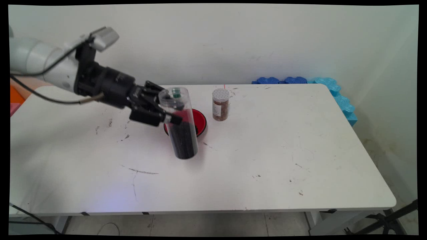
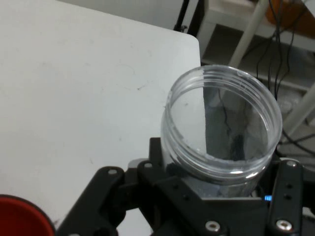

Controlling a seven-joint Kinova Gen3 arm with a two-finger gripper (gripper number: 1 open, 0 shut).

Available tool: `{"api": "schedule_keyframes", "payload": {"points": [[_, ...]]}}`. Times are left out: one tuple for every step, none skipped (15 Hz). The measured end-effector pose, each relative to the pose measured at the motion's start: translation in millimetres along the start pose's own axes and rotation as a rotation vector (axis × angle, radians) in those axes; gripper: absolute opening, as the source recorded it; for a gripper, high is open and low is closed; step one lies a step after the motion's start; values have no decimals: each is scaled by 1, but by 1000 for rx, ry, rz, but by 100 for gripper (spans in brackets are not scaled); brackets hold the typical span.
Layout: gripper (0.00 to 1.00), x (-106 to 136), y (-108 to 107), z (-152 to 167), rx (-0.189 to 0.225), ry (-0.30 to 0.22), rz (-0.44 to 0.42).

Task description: Pour the black seasoning powder in the red bowl

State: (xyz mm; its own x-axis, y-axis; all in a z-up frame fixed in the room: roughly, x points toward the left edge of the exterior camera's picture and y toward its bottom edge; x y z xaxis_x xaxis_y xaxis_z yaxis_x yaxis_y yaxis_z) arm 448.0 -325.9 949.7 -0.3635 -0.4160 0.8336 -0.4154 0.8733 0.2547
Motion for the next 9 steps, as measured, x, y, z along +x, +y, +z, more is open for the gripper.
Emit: {"api": "schedule_keyframes", "payload": {"points": [[0, 5, -2, -5, 6, 2, -22], [0, 8, -4, -7, 9, 4, -38], [0, 12, -6, -11, 14, 6, -62], [0, 14, -7, -14, 18, 6, -82], [0, 16, -9, -17, 22, 5, -113], [0, 19, -11, -20, 26, 6, -157], [0, 20, -14, -22, 29, 7, -208], [0, 22, -16, -24, 31, 10, -253], [0, 23, -19, -25, 32, 13, -310]]}}
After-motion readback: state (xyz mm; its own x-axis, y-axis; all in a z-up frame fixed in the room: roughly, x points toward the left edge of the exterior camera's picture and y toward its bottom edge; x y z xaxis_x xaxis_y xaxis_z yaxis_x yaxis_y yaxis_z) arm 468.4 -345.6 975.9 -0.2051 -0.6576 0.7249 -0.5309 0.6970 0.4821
